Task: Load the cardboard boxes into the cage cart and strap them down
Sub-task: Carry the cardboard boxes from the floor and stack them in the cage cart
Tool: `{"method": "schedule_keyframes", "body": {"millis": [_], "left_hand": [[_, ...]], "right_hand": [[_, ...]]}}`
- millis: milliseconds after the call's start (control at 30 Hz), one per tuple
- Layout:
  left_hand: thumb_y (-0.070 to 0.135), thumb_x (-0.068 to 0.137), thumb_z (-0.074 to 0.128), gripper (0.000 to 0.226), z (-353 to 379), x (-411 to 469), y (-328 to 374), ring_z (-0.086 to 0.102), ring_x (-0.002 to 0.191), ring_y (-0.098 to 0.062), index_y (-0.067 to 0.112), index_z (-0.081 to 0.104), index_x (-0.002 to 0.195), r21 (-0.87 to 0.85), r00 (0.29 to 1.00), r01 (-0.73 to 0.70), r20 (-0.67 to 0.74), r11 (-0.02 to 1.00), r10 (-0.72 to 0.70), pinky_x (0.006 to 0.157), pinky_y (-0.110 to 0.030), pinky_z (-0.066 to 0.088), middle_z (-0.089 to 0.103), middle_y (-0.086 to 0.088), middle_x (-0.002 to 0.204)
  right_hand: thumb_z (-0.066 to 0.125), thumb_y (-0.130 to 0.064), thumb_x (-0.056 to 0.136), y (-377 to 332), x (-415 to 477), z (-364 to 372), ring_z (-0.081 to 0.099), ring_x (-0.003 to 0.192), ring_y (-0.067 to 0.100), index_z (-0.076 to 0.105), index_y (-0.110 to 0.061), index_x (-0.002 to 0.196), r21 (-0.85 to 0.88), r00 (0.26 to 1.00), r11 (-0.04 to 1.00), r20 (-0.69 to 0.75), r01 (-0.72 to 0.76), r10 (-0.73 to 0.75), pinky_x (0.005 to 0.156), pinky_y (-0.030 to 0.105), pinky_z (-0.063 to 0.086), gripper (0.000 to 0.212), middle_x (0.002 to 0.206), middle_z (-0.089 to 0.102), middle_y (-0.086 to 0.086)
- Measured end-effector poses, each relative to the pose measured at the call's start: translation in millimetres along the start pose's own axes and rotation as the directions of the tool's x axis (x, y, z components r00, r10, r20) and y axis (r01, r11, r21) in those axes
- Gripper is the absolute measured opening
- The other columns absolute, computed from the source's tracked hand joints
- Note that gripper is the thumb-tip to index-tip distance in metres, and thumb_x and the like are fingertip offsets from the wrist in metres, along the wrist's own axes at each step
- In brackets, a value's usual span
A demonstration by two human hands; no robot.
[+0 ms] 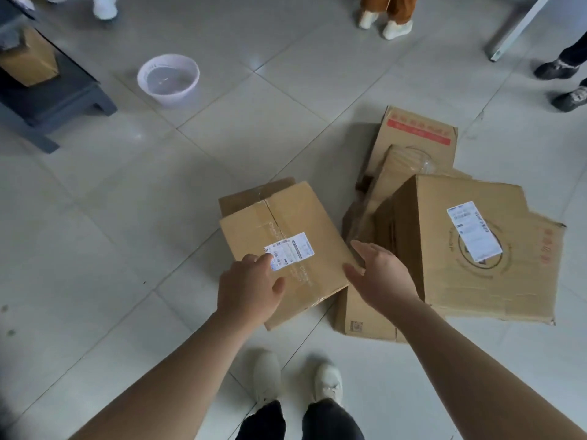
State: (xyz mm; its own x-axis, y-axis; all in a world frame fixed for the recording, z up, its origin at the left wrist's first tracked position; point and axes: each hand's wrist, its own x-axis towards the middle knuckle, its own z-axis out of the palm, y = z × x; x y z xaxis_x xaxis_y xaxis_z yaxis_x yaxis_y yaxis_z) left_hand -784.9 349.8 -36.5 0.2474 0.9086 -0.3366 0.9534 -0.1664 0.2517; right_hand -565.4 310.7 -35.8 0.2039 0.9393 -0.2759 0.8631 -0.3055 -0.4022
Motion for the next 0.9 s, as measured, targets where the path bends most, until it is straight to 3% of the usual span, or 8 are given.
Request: {"method": "schedule_keyframes", "body": {"millis": [100, 233, 367, 500, 633, 800, 900], "left_hand": [[0.051, 0.09, 0.048, 0.055, 51.0, 28.2, -28.8, 0.05, 0.114, -0.027, 0.023, 0.039, 0.136, -0.005, 0.994, 0.092, 0.067, 0.996, -0.091, 0.087, -0.035, 0.042, 0.05, -0.005, 0.129], [0.057, 0.088, 0.049, 0.074, 122.3, 63.0, -58.9, 0.044, 0.121, -0.031, 0.026, 0.018, 0.147, 0.02, 0.959, 0.225, 0.174, 0.974, -0.225, 0.091, -0.04, 0.043, 0.034, -0.012, 0.14], [0.063, 0.085, 0.05, 0.085, 174.8, 84.9, -75.0, 0.043, 0.121, -0.034, 0.029, 0.007, 0.151, 0.002, 0.915, 0.313, 0.266, 0.95, -0.303, 0.092, -0.042, 0.043, 0.026, -0.018, 0.141], [0.063, 0.083, 0.054, 0.093, 210.0, 98.6, -84.6, 0.051, 0.117, -0.035, 0.03, 0.002, 0.151, -0.154, 0.885, 0.394, 0.33, 0.906, -0.329, 0.092, -0.039, 0.047, 0.028, -0.02, 0.141], [0.064, 0.076, 0.063, 0.101, 221.5, 100.7, -87.4, 0.059, 0.104, -0.037, 0.034, 0.001, 0.15, -0.292, 0.874, 0.469, 0.29, 0.834, -0.39, 0.087, -0.036, 0.047, 0.028, -0.021, 0.139], [0.074, 0.065, 0.064, 0.116, 212.0, 93.8, -123.6, 0.048, 0.117, -0.039, 0.031, -0.001, 0.151, -0.258, 0.846, 0.533, 0.173, 0.806, -0.504, 0.094, -0.043, 0.045, 0.023, -0.022, 0.14], [0.075, 0.06, 0.068, 0.122, 201.2, 82.8, -165.5, 0.048, 0.115, -0.04, 0.032, -0.001, 0.151, -0.264, 0.806, 0.591, 0.155, 0.762, -0.572, 0.095, -0.046, 0.047, 0.026, -0.022, 0.137]], "right_hand": [[0.059, -0.038, 0.086, 16.4, 36.2, 58.6, 0.055, 0.108, 0.022, 0.053, -0.018, 0.125, -0.042, 0.999, 0.999, 0.046, -0.023, 0.025, 0.089, 0.032, 0.045, 0.044, 0.119, 0.061, 0.003], [0.061, -0.049, 0.083, 50.0, 86.5, 132.3, 0.045, 0.124, 0.025, 0.034, -0.029, 0.139, -0.109, 0.986, 0.988, 0.11, -0.111, 0.123, 0.094, 0.038, 0.044, 0.065, 0.135, 0.048, 0.004], [0.065, -0.057, 0.076, 79.0, 124.2, 175.7, 0.043, 0.122, 0.031, 0.018, -0.04, 0.137, -0.186, 0.963, 0.965, 0.16, -0.186, 0.216, 0.088, 0.048, 0.051, 0.079, 0.134, 0.04, 0.008], [0.073, -0.054, 0.071, 94.6, 149.9, 200.8, 0.047, 0.116, 0.036, 0.019, -0.042, 0.136, -0.125, 0.936, 0.963, 0.234, -0.24, 0.263, 0.088, 0.052, 0.05, 0.085, 0.134, 0.039, 0.012], [0.077, -0.052, 0.067, 89.9, 155.8, 207.0, 0.044, 0.11, 0.039, 0.021, -0.045, 0.135, -0.062, 0.937, 0.96, 0.208, -0.273, 0.28, 0.087, 0.046, 0.05, 0.088, 0.128, 0.038, 0.016], [0.075, -0.051, 0.069, 46.9, 136.7, 225.4, 0.036, 0.113, 0.032, 0.029, -0.038, 0.139, -0.01, 0.957, 0.978, 0.204, -0.207, 0.205, 0.091, 0.04, 0.044, 0.085, 0.12, 0.036, 0.01], [0.075, -0.047, 0.07, 6.5, 128.8, 246.1, 0.034, 0.116, 0.03, 0.032, -0.036, 0.139, 0.026, 0.967, 0.989, 0.213, -0.147, 0.138, 0.093, 0.037, 0.04, 0.082, 0.123, 0.035, 0.008]]}}
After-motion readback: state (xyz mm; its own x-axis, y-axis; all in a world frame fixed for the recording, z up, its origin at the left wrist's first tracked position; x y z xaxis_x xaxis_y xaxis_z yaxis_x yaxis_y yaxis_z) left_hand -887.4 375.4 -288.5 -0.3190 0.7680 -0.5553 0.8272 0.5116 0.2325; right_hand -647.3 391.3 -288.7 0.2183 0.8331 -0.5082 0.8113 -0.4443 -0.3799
